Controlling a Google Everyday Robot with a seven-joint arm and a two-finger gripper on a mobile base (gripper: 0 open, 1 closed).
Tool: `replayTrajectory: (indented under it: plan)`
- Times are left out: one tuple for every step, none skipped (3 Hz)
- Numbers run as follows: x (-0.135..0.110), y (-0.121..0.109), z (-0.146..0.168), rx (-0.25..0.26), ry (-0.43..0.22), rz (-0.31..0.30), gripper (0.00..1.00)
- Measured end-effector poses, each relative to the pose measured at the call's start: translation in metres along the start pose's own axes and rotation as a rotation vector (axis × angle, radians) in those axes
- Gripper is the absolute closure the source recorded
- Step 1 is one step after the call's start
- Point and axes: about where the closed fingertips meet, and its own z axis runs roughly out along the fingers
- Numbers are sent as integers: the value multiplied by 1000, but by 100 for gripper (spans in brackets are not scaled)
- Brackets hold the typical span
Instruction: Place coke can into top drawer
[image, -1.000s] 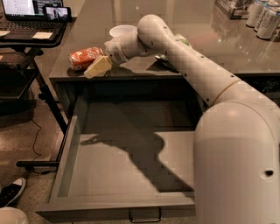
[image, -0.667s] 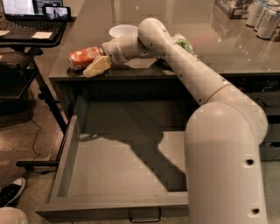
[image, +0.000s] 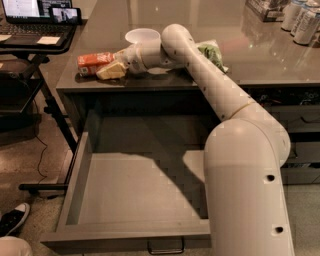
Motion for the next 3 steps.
replayTrajectory:
  plan:
    - [-5,2,-5,15,-12,0,66]
    - [-10,6,-15,46,-13,-5,89]
    - [-18,19,-33,86,-17,-15,100]
